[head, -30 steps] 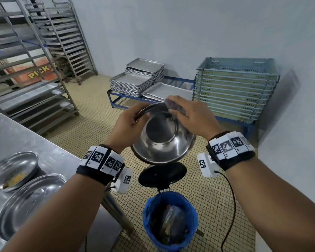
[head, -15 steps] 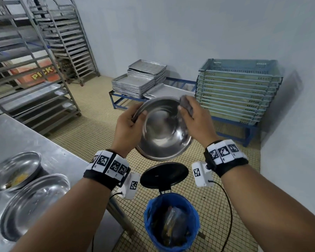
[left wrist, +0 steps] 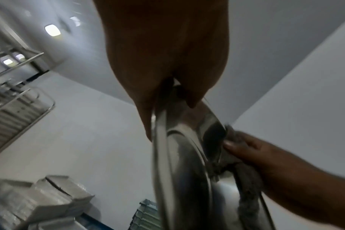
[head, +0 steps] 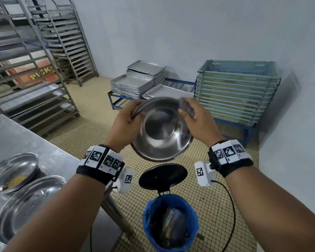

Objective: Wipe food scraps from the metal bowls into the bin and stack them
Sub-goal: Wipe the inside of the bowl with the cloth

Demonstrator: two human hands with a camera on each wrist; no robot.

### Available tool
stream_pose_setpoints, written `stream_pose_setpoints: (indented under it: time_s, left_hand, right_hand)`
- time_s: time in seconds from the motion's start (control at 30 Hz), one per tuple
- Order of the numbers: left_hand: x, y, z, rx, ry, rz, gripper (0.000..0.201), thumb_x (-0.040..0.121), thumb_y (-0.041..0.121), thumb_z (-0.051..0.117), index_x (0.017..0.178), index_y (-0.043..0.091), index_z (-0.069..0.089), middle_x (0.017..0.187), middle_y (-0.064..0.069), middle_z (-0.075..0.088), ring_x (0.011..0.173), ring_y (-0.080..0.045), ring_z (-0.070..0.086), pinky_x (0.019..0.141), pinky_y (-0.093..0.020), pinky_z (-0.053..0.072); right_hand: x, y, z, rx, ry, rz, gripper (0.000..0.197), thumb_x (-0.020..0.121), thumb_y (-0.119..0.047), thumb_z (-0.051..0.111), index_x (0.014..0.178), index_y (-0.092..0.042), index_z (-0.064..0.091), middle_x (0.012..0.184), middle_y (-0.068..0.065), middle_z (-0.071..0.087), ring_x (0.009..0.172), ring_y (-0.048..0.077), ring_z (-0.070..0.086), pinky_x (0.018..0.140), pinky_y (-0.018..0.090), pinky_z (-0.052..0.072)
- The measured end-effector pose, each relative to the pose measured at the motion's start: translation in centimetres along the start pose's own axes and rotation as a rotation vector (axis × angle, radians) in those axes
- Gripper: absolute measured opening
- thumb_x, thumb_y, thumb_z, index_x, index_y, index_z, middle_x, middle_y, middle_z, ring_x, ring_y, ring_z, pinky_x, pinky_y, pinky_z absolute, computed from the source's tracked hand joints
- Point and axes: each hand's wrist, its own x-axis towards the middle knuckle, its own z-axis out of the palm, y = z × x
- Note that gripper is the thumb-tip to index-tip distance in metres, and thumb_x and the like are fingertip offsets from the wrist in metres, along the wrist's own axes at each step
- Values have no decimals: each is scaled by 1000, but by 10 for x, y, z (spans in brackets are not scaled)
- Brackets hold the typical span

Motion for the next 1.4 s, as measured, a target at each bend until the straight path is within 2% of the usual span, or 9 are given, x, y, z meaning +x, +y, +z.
stream_pose_setpoints:
  time_s: [0.1,0.23,0.37,0.53,0.83,1.0,1.13,1.27,1.4]
  left_hand:
    - [4,6,1,25,-65,62,32,103,16,65,116,45,69,101,17,75,96,-1,70,83,-17,54]
    - [1,0,6,-178,159,9,32,101,14,67,109,44,73,95,5,77,88,-13,72,79,-33,60]
    - [-7,-6,10,-252,306,-34,20,104,12,63,117,27,68,98,4,77,85,-11,71,75,-25,56]
    - [-8,-9,4,-31,61,51,23,106,17,61,117,37,63,103,6,72,92,-4,67,81,-17,51]
    - [-13,-9,12,-308,344,-37,27,105,18,60,102,42,71,94,1,75,85,-17,67,80,-39,55]
    - [-9,-4,1,-10,113,41,23,105,16,60,121,32,63,102,10,73,90,-2,67,77,-13,51]
    - [2,4,-5,-2,31,75,23,105,16,63,122,30,67,103,11,74,95,-4,70,82,-15,52]
    - [4,5,1,-189,203,14,22,104,14,63,110,33,70,98,2,76,89,-14,71,79,-28,57]
    - [-4,0,11,-223,288,23,25,105,9,60,110,33,66,98,6,73,85,-5,67,75,-20,53]
  right_hand:
    - [8,-10,-1,-177,-48,-135,37,103,-38,56,139,-33,53,88,-8,72,67,8,64,65,34,59]
    - [3,-9,7,0,143,-64,39,103,-41,55,140,-29,53,103,-7,74,89,12,72,78,39,62]
    - [-17,-2,25,47,252,74,39,105,-35,54,141,-20,52,102,-8,71,86,9,70,76,38,61]
    - [-1,-11,6,-88,110,-74,38,104,-36,55,140,-24,54,99,-7,73,82,12,70,76,35,61]
    - [-14,-7,23,99,217,90,41,105,-36,53,143,-23,50,113,-9,69,95,4,68,81,29,59]
    - [-9,-10,8,30,95,60,40,105,-35,54,144,-26,50,107,-7,70,90,15,70,79,39,62]
    - [5,-15,-5,-82,37,-62,40,103,-39,55,143,-32,51,107,3,74,91,22,71,78,44,62]
    - [1,-13,7,62,202,-12,41,104,-38,55,143,-26,52,109,-5,73,93,6,70,80,28,61]
    - [-9,-7,18,157,280,95,37,105,-29,55,141,-19,54,112,-8,68,93,-6,63,78,3,46]
